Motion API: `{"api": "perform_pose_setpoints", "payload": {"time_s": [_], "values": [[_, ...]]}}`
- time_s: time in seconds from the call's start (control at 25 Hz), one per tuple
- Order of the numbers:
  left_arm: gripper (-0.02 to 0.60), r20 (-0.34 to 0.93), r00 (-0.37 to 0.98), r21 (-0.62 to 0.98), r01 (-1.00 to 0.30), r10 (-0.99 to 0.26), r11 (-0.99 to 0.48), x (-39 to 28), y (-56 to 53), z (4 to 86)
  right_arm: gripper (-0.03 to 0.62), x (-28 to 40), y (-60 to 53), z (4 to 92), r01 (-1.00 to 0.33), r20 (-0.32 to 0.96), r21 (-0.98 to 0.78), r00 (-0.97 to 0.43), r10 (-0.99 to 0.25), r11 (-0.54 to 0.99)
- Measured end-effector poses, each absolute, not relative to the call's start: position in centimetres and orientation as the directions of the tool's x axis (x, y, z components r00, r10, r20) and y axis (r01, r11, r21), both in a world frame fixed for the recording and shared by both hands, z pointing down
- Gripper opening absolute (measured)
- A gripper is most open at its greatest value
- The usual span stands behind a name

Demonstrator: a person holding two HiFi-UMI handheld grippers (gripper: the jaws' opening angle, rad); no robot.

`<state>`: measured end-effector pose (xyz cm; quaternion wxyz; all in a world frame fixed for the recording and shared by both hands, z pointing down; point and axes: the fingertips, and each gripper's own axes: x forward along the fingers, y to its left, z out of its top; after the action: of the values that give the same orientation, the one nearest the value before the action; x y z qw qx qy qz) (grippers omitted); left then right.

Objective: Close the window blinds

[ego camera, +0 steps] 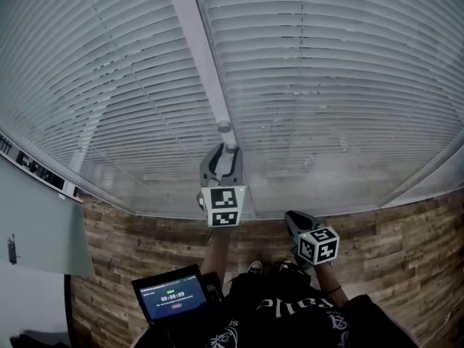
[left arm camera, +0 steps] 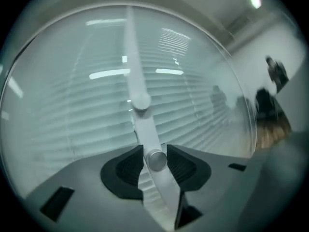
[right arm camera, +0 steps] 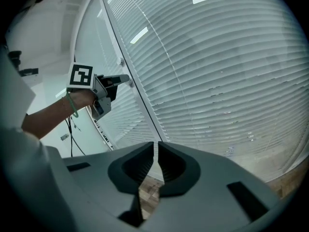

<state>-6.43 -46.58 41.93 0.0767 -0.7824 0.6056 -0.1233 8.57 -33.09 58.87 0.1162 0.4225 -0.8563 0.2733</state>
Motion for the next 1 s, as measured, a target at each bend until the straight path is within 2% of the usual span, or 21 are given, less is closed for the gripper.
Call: {"api": "perform_pose_setpoints", "payload": {"time_s": [0.04, 0.12, 0.2, 0.24, 0.32, 0.4, 0.52, 0.64, 0.76, 0.88, 1.0], "values": [[0.137, 0.128, 0.221, -0.409, -0.876, -0.967, -0.254, -5.9, -46.8, 42.2, 0.040, 8.7, -33.1, 59.0, -0.790, 0.433, -0.369, -0.612, -0.661, 0.490], [0.144, 0.157, 0.185, -0.577, -0.780, -0.970, -0.242, -5.3, -47.1, 43.0, 0.040, 8.7, -33.1, 59.1, -0.793, 0.436, -0.368, -0.608, -0.663, 0.485], [0.138, 0.136, 0.156, -0.626, -0.751, -0.978, -0.207, -5.6, -47.2, 43.2, 0.040, 8.6, -33.1, 59.0, -0.794, 0.434, -0.368, -0.607, -0.665, 0.484], [0.130, 0.117, 0.159, -0.598, -0.777, -0.980, -0.197, -5.8, -47.2, 43.1, 0.040, 8.6, -33.2, 59.0, -0.795, 0.434, -0.368, -0.606, -0.667, 0.483], [0.130, 0.073, 0.194, -0.409, -0.889, -0.978, -0.207, -6.2, -47.2, 42.9, 0.040, 8.8, -33.3, 59.0, -0.799, 0.436, -0.366, -0.601, -0.670, 0.478], [0.130, 0.032, 0.235, -0.083, -0.968, -0.971, -0.237, -6.6, -47.1, 42.5, 0.040, 8.9, -33.2, 59.1, -0.803, 0.438, -0.363, -0.595, -0.674, 0.473], [0.130, -0.020, 0.266, 0.360, -0.897, -0.964, -0.256, -7.5, -47.0, 42.1, 0.040, 9.0, -33.2, 59.1, -0.807, 0.438, -0.365, -0.589, -0.679, 0.464], [0.129, -0.071, 0.291, 0.676, -0.690, -0.954, -0.261, -8.1, -47.3, 42.7, 0.040, 9.0, -33.4, 59.1, -0.812, 0.439, -0.365, -0.582, -0.685, 0.456], [0.126, -0.146, 0.314, 0.904, -0.342, -0.938, -0.256, -8.1, -47.4, 42.9, 0.040, 8.4, -33.4, 59.1, -0.810, 0.435, -0.369, -0.583, -0.686, 0.455], [0.117, -0.190, 0.296, 0.975, -0.052, -0.936, -0.215, -8.9, -47.5, 43.2, 0.040, 7.6, -33.2, 59.2, -0.808, 0.435, -0.370, -0.587, -0.683, 0.458], [0.105, -0.198, 0.289, 0.980, 0.090, -0.937, -0.179, -9.3, -47.4, 43.3, 0.040, 6.8, -32.9, 59.2, -0.810, 0.438, -0.367, -0.585, -0.683, 0.458]]}}
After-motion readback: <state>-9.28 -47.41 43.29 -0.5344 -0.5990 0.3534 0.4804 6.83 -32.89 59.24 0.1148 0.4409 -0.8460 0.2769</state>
